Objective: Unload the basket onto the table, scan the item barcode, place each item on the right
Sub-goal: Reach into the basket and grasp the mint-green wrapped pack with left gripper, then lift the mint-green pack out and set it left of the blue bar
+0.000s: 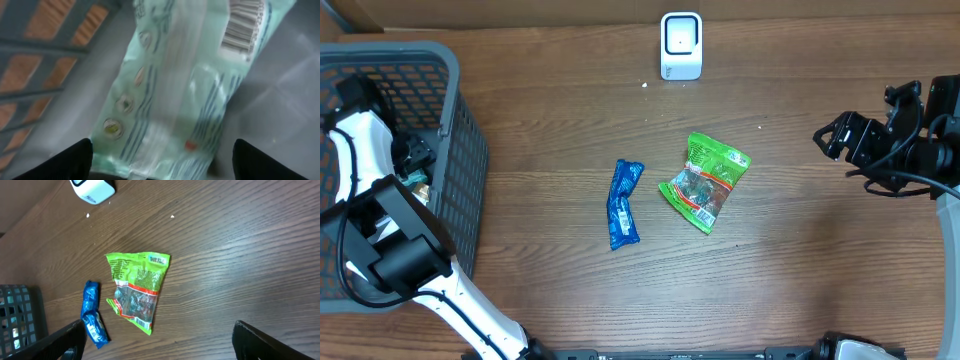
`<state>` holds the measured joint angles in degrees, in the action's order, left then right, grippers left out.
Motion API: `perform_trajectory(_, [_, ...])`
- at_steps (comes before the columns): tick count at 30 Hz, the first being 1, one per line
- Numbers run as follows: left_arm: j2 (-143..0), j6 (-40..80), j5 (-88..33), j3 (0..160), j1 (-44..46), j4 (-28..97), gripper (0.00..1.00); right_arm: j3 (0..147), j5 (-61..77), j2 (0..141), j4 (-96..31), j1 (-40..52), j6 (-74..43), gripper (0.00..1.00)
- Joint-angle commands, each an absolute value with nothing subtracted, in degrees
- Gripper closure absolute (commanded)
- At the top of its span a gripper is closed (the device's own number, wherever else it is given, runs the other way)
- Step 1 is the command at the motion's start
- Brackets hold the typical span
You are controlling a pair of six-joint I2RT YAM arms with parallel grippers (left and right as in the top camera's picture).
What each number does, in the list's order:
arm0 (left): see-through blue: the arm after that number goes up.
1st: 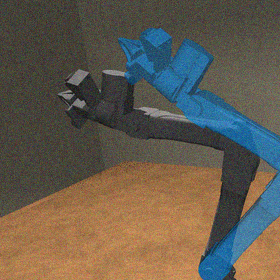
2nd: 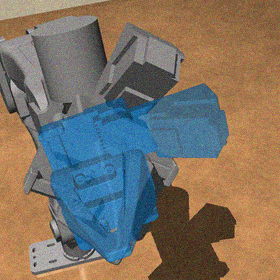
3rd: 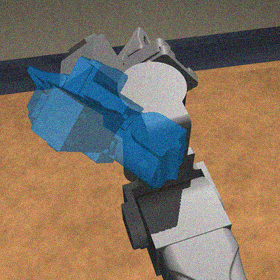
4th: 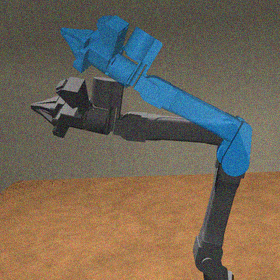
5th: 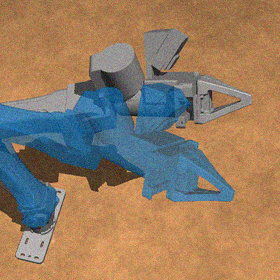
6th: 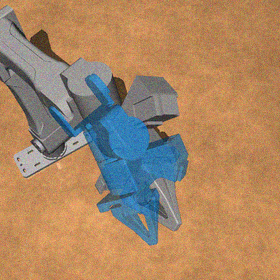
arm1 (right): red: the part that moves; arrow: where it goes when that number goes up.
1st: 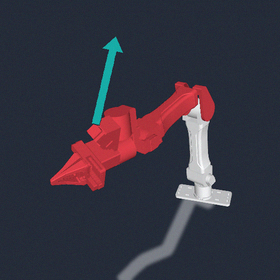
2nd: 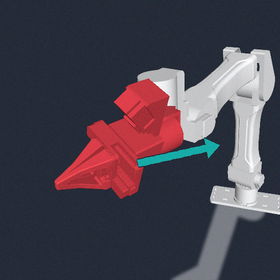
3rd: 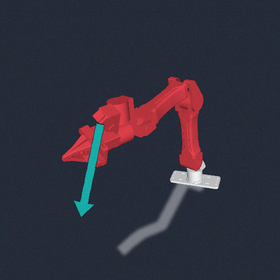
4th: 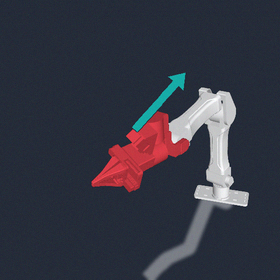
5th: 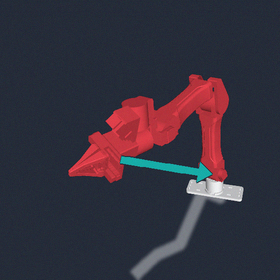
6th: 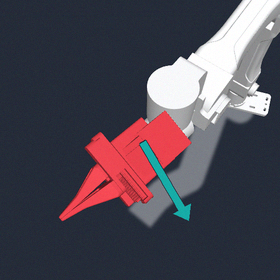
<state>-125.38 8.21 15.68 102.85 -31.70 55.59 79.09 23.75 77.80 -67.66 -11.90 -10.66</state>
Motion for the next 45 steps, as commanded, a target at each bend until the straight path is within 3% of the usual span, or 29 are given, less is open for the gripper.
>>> perform_trajectory(1, [-125.8,6.4,16.4,101.7,-31.9,52.9,0.19,81.1,24.1,77.4,-67.3,-11.6,-10.2,0.07])
perform_trajectory(8, [-125.9,6.4,14.2,101.7,-31.7,48.8,0.20,81.1,24.1,77.4,-67.2,-11.6,-10.2,0.07])
perform_trajectory(13, [-126.0,6.9,12.3,101.1,-31.7,48.4,0.41,81.1,24.1,77.4,-67.2,-11.6,-10.2,0.07])
perform_trajectory(22, [-126.0,6.9,12.1,96.6,-31.5,46.0,0.42,81.1,24.1,77.4,-67.2,-11.6,-10.2,0.07])
perform_trajectory(23, [-126.0,6.9,12.1,96.6,-31.5,46.0,0.45,81.1,24.1,77.4,-67.1,-11.6,-10.2,0.07])
perform_trajectory(28, [-126.0,6.9,12.0,96.5,-31.5,46.3,0.81,81.1,24.1,77.4,-66.9,-11.6,-10.2,0.07])
perform_trajectory(32, [-126.0,8.0,11.9,96.5,-31.5,46.7,0.96,81.1,24.1,77.4,-66.8,-11.6,-10.2,0.04])
perform_trajectory(45, [-123.9,15.5,9.6,111.5,-31.5,60.3,0.96,81.1,24.1,77.4,-66.1,-11.6,-10.4,0.04])
